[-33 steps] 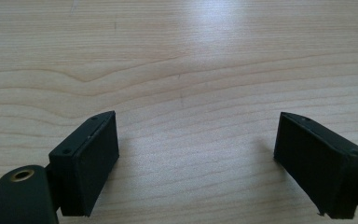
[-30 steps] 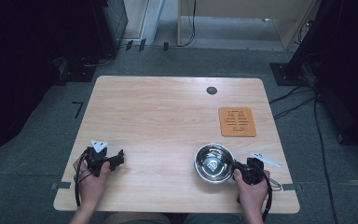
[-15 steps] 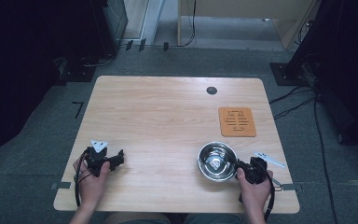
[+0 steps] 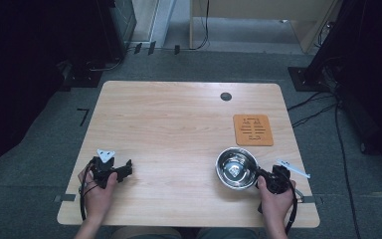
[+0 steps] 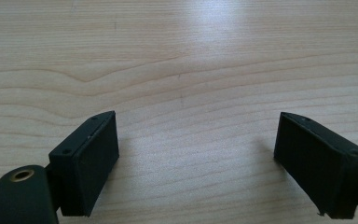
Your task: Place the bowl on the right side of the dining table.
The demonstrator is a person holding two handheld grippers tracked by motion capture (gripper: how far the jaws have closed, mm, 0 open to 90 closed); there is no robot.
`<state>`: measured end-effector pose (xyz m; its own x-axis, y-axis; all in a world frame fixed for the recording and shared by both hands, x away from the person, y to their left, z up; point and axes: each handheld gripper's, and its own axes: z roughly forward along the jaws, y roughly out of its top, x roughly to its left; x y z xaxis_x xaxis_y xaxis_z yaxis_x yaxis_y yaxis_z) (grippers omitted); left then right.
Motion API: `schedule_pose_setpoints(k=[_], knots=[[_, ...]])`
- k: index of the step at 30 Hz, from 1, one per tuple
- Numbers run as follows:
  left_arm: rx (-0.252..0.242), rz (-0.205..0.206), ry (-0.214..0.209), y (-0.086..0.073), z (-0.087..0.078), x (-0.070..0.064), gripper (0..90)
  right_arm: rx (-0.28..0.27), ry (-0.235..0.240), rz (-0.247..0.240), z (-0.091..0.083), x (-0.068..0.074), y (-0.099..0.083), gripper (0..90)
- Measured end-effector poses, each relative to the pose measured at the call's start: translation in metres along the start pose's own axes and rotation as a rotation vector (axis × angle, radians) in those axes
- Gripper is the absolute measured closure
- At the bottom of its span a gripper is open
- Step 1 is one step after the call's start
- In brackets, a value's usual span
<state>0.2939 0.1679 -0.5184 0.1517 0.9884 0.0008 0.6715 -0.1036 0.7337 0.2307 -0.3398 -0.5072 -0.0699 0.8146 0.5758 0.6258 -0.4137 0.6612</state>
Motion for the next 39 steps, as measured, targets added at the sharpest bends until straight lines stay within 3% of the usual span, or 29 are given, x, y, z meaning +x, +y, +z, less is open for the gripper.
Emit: schedule_pose_setpoints(k=[15,25,39], knots=[[0.000,0.000,0.000,0.000,0.000,0.000,13.5,-0.056,-0.037,0.058,-0.002,-0.010,0.015,84.9],[0.000,0.000,0.000,0.000,0.000,0.000,13.5,-0.079,-0.069,0.062,0.000,-0.018,0.028,84.9],[0.000,-0.001,0.000,0.000,0.000,0.000,13.5,-0.116,-0.121,0.104,0.007,-0.028,0.047,84.9]])
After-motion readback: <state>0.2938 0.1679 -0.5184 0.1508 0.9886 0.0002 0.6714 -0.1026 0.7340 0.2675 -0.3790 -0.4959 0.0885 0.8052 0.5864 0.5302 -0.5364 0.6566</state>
